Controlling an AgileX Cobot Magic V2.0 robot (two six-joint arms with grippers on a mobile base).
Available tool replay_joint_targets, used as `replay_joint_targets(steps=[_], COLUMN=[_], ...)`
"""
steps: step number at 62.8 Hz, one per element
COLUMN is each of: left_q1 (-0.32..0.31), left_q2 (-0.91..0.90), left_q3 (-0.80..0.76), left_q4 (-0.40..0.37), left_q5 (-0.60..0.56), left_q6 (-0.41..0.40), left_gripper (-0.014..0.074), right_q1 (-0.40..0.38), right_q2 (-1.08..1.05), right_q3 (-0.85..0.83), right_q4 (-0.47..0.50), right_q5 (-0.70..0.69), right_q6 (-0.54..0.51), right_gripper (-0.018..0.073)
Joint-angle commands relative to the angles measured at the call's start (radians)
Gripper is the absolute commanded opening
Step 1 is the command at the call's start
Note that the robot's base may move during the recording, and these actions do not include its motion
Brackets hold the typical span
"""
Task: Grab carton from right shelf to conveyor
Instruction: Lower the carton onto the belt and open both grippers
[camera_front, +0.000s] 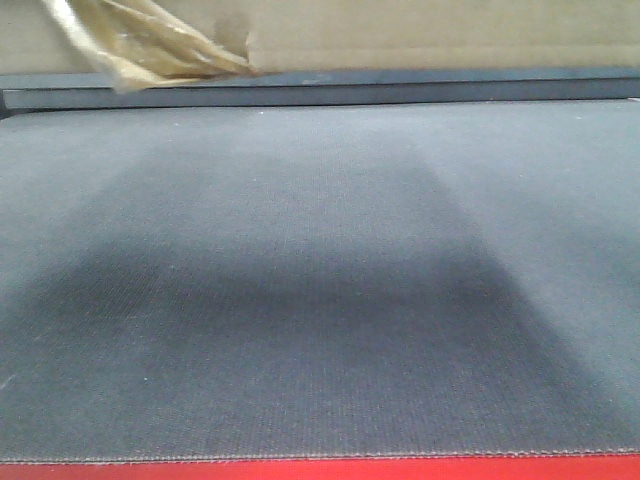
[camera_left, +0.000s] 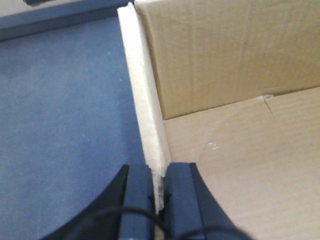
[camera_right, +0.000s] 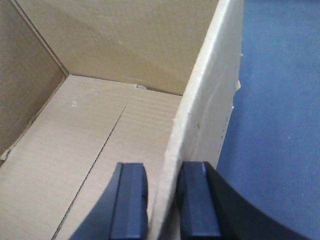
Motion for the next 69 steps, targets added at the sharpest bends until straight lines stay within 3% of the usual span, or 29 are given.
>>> replay_joint_targets(steps=[1, 14, 34, 47, 61, 66, 69], left_q1=[0.004, 0.004, 0.004, 0.048, 0.101, 0.115, 0.115], left_q2=[-0.002, 0.006, 0.148, 0.247, 0.336, 0.362, 0.371], left_q3=[-0.005, -0.005, -0.005, -0.005, -0.005, -0.005, -0.005], left_q4=[0.059, 0.012, -0.022, -0.025, -0.054, -0.067, -0.067], left_q5=[-0.019, -0.026, -0.101, -0.209, -0.245, -0.247, -0.245], left_q6=[0.008, 0.008, 0.008, 0.008, 0.008, 0.008, 0.008], left_gripper=[-0.0017, -0.0017, -0.0017, -0.0017, -0.0013, 0.0043, 0.0125], right_q1=[0.002, 0.002, -0.034, -0.077, -0.121, -0.130, -0.137], right_q2=[-0.021, -0.021, 0.143, 0.279, 0.388, 0.406, 0.412], right_q3=[-0.007, -0.007, -0.009, -0.009, -0.009, -0.009, -0.009], right_q4=[0.023, 0.027, -0.096, -0.128, -0.134, -0.134, -0.136], right_q5=[-0.081, -0.109, -0.188, -0.239, -0.277, -0.282, -0.285], right_q6=[-0.018, -0.018, -0.018, -0.018, -0.018, -0.018, -0.021], right_gripper=[-0.0066, -0.0066, -0.0066, -0.0066, -0.0064, -0.0003, 0.0111])
